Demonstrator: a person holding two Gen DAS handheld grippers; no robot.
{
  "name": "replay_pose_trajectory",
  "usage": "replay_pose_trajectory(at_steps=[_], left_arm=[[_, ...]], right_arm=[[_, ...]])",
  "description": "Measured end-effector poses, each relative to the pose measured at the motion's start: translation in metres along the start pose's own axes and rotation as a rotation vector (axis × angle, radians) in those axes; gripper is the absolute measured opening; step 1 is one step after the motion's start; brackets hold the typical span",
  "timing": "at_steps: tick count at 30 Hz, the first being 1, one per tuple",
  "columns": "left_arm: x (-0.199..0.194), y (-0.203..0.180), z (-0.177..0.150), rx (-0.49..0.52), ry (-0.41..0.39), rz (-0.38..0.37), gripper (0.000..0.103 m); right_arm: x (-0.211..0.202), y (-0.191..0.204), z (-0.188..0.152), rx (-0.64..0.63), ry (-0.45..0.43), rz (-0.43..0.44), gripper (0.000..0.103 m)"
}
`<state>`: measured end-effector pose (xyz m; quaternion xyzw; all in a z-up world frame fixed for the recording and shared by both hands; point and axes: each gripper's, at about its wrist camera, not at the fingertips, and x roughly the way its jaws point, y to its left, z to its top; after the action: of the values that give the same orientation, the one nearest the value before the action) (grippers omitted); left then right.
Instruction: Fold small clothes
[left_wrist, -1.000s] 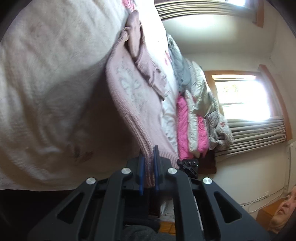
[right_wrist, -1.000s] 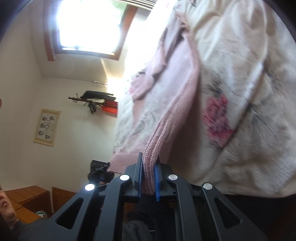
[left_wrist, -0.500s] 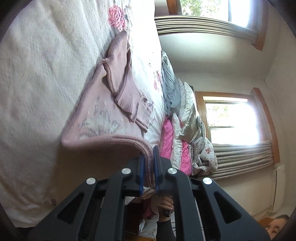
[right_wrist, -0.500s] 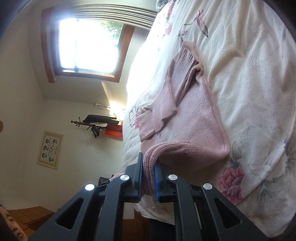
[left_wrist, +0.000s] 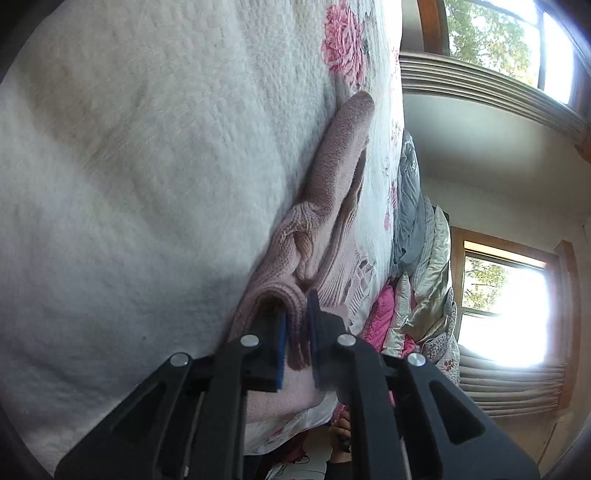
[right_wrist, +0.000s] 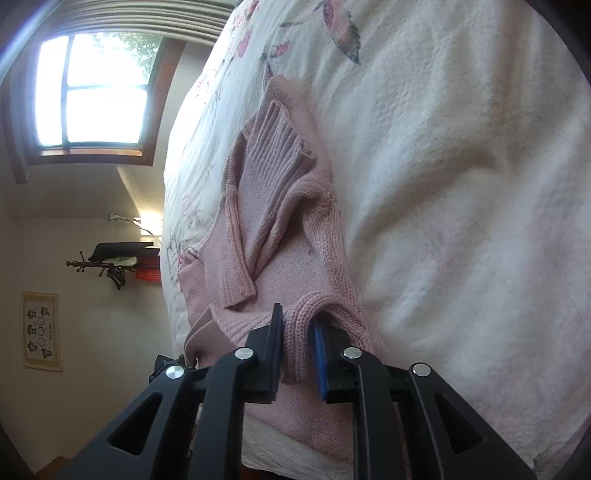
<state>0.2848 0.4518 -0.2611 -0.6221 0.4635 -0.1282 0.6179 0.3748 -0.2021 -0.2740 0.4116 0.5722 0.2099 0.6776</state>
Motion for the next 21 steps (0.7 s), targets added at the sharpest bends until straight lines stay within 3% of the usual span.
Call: replay_pose_trajectory(at_steps=[5,7,10,13,21], left_arm=[[-0.009,-0.020,-0.008,0.152,-0.001,0.041,0.014],[-0.013,-0.031,-0.014,0.224,-0.007,0.065,0.021],[-0.022,-0.047,-0.022,0.323,-0.021,0.108,0.023],[-0.021,-0.060,-0.024,0.413,-0.034,0.174,0.026],[0.020,-0.081,-0.018,0.607,0.014,0.383,0.035]], right_arm=[[-0.010,0.031,-0.002,-0.097,0.018,-0.025,0.034],[-0.018,0.045,-0.004,-0.145,0.006,-0.039,0.043],[-0.026,0.060,-0.006,-0.198,-0.002,-0.064,0.044],[-0.027,0.067,-0.009,-0.259,-0.019,-0.143,0.045],[0.011,0.064,-0.011,-0.410,0.002,-0.328,0.045]])
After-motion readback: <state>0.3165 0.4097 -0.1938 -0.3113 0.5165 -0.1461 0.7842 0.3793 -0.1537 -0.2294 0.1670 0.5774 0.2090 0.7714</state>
